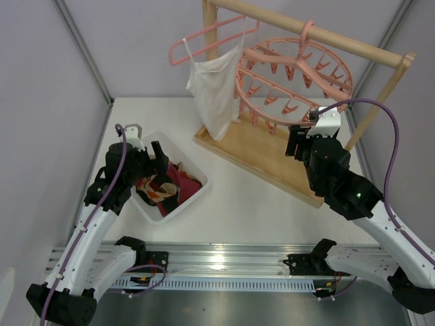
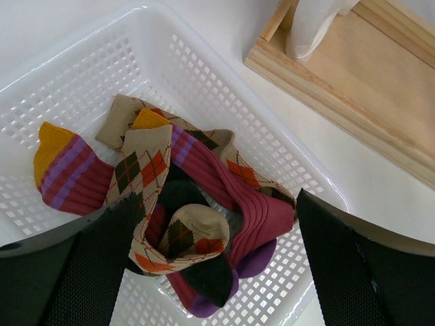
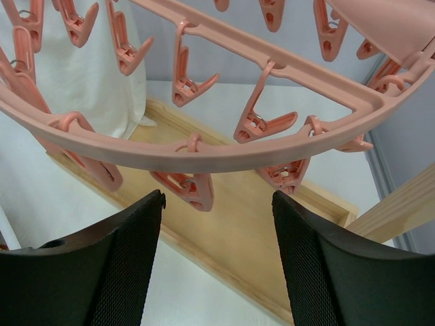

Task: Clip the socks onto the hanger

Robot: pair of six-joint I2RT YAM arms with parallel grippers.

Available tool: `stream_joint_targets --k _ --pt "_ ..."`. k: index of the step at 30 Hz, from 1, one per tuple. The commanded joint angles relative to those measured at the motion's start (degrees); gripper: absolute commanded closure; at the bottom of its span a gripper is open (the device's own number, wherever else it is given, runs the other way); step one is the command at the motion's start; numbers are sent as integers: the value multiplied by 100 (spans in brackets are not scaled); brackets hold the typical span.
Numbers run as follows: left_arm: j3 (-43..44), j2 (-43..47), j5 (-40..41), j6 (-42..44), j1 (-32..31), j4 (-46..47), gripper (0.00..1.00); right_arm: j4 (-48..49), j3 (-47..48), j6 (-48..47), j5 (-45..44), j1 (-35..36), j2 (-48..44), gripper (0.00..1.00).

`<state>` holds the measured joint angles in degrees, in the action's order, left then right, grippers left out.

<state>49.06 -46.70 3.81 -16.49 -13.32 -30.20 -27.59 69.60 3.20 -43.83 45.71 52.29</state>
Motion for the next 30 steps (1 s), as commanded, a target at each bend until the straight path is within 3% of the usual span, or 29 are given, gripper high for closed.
stream_joint_targets --k 1,13,24,30 --pt "42 56 -21 -21 31 40 1 272 9 119 -275 43 9 31" --pt "51 47 -30 -38 31 40 1 9 44 418 6 113 -87 30" --pt "51 73 -39 -47 31 31 1 -1283 879 787 375 271 17 27" --pt "51 64 -47 -47 31 31 1 -1223 941 743 -265 693 343 27"
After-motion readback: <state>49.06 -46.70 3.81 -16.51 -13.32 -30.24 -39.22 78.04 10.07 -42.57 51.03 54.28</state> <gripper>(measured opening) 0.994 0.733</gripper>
